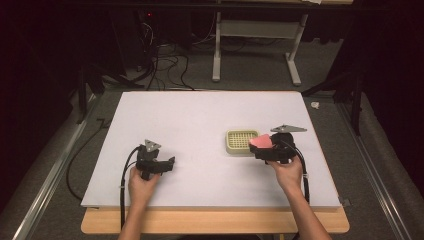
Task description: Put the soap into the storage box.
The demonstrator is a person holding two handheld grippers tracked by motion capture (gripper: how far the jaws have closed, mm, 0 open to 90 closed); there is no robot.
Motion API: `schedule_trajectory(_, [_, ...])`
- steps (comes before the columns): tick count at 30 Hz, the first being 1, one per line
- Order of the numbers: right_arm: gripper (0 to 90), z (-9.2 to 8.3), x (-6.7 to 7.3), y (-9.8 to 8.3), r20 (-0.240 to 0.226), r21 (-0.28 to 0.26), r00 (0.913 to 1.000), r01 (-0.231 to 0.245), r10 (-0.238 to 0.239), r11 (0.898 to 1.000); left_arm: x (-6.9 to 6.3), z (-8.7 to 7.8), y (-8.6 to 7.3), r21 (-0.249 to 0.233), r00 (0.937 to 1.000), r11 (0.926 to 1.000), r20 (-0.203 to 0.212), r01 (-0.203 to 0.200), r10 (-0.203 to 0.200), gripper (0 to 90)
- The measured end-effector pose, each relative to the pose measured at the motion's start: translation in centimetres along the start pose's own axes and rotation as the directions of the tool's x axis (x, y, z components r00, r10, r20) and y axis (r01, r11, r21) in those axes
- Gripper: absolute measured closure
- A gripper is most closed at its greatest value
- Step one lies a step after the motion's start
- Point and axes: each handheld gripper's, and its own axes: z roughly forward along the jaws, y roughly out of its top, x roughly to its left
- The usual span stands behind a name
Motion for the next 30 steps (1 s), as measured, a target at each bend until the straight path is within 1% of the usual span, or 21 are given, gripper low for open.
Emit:
schedule_trajectory(10, [13.7,1.0,0.7,0.9,0.001,0.015,0.9998,0.019,-0.019,1.0,0.0,0.0,0.0,0.0,1.0,1.0,0.0,0.0,0.0,17.7])
schedule_trajectory(17, [13.7,1.6,0.8,1.3,0.003,0.029,1.0,0.006,-0.006,1.0,0.0,0.0,0.0,0.0,1.0,1.0,0.0,0.0,0.0,17.7])
schedule_trajectory(30, [13.7,2.7,0.9,2.1,0.014,0.053,0.9999,0.003,-0.004,0.999,0.0,0.0,0.0,0.0,1.0,1.0,0.0,0.0,0.0,17.7])
